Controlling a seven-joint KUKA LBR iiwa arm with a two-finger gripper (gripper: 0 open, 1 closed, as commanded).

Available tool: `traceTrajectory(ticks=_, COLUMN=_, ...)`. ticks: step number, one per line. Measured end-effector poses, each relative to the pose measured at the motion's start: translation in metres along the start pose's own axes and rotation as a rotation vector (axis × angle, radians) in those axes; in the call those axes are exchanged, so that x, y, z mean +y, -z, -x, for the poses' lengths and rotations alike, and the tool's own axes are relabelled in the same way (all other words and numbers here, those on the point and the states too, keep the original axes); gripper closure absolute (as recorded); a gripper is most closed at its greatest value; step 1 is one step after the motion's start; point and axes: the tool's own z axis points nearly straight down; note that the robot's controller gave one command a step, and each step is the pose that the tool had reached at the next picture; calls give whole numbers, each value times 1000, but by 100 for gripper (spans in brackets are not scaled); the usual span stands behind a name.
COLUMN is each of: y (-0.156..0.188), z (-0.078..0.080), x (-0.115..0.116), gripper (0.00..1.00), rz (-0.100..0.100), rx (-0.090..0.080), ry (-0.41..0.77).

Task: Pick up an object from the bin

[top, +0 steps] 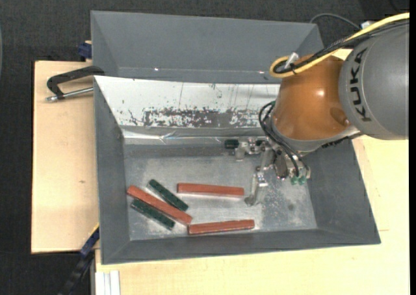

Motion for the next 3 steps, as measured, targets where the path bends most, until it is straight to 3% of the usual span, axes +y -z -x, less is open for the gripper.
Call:
traceTrajectory(ticks=1, y=-76, z=-3, x=-27, gripper=100, rz=1, rx=9, ry=-112)
traceTrajectory(ticks=2, y=-76, z=-3, x=-27, gripper=100, rz=1, rx=9, ry=-112)
traceTrajectory(ticks=3, y=-24, z=-6, x=-19, gripper=100, rz=1, rx=13, ry=-106)
